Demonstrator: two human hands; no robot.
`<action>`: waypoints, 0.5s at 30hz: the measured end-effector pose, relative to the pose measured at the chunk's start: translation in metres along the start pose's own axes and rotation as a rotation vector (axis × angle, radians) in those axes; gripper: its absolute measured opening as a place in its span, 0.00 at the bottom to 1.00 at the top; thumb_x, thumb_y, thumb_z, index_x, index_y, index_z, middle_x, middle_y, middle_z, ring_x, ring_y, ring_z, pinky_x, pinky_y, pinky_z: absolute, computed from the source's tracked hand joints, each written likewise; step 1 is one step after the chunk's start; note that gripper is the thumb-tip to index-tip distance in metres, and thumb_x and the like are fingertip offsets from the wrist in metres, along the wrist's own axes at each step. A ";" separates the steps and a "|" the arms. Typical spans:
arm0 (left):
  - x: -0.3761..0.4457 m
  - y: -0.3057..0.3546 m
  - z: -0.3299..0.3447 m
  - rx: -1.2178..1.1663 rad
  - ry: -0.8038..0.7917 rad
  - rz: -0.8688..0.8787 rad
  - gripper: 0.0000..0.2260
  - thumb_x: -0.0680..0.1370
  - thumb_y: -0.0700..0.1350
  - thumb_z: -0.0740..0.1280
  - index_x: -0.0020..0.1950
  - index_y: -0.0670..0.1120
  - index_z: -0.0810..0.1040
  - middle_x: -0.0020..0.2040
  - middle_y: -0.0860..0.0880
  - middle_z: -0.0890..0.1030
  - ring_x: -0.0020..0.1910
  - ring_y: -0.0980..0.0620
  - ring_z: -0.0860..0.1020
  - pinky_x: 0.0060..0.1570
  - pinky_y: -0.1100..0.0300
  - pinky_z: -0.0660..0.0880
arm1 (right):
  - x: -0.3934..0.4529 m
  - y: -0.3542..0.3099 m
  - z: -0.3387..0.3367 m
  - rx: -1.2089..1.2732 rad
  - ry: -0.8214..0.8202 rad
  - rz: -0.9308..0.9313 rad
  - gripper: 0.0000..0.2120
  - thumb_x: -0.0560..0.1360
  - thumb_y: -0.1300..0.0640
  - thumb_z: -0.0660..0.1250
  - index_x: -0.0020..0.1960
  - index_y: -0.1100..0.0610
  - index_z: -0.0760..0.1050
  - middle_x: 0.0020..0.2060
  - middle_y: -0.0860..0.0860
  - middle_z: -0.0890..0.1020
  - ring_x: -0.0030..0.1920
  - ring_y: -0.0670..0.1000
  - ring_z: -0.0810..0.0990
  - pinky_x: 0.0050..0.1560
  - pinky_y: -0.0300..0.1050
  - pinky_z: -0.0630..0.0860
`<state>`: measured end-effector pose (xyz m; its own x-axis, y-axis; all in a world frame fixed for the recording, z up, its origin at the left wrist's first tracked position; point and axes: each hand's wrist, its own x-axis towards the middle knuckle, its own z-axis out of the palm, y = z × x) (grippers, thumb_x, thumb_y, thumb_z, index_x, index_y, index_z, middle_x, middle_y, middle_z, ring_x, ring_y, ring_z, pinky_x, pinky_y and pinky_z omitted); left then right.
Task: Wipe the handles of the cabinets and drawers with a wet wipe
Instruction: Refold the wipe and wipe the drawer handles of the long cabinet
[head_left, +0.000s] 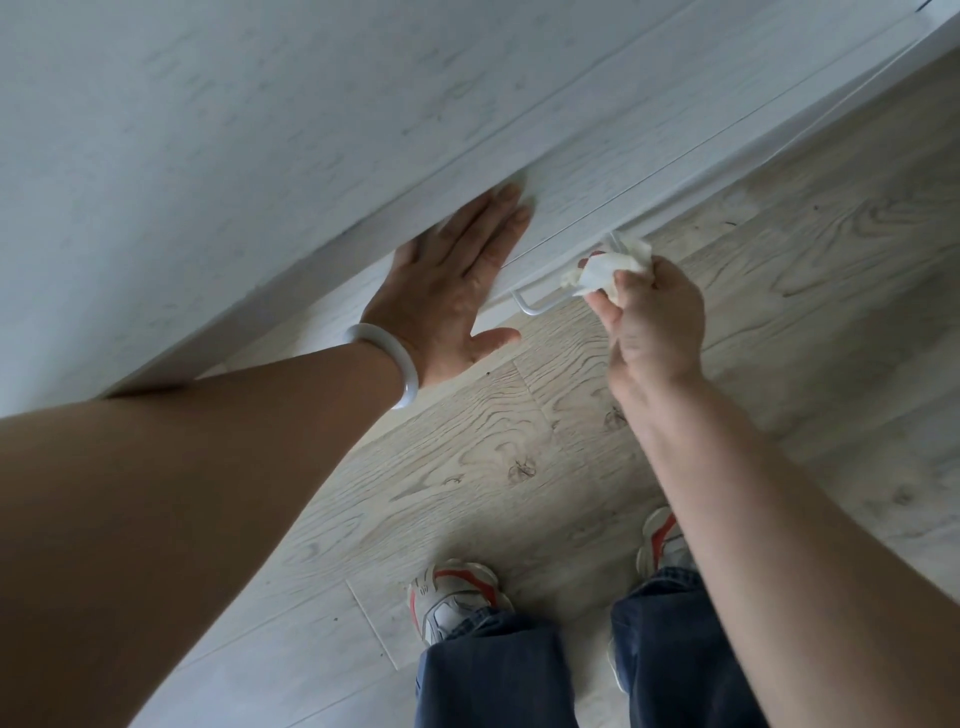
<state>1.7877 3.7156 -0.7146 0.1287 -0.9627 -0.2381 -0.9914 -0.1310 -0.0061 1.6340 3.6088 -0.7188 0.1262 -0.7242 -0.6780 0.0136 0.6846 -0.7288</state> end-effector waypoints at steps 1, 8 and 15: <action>0.000 0.000 0.000 -0.003 -0.003 -0.001 0.46 0.73 0.67 0.61 0.79 0.46 0.40 0.80 0.48 0.42 0.78 0.50 0.43 0.75 0.48 0.48 | -0.004 0.004 0.003 0.079 0.019 0.040 0.13 0.78 0.71 0.58 0.46 0.58 0.77 0.44 0.55 0.81 0.48 0.51 0.81 0.52 0.44 0.81; -0.001 -0.001 0.001 -0.008 -0.012 -0.001 0.46 0.74 0.67 0.60 0.79 0.46 0.40 0.80 0.48 0.42 0.78 0.50 0.43 0.74 0.50 0.47 | -0.019 0.024 0.011 0.192 -0.096 0.225 0.10 0.77 0.72 0.59 0.49 0.62 0.77 0.47 0.58 0.83 0.52 0.55 0.83 0.56 0.51 0.80; 0.000 -0.001 0.001 -0.010 0.005 0.000 0.46 0.73 0.67 0.61 0.79 0.46 0.40 0.80 0.48 0.42 0.78 0.50 0.43 0.74 0.50 0.46 | -0.009 0.019 0.015 0.279 -0.051 0.244 0.13 0.78 0.74 0.55 0.51 0.63 0.76 0.48 0.58 0.81 0.52 0.55 0.82 0.58 0.51 0.79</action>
<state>1.7886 3.7161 -0.7158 0.1289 -0.9637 -0.2337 -0.9911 -0.1334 0.0035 1.6477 3.6295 -0.7253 0.2081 -0.5364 -0.8179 0.2458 0.8380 -0.4871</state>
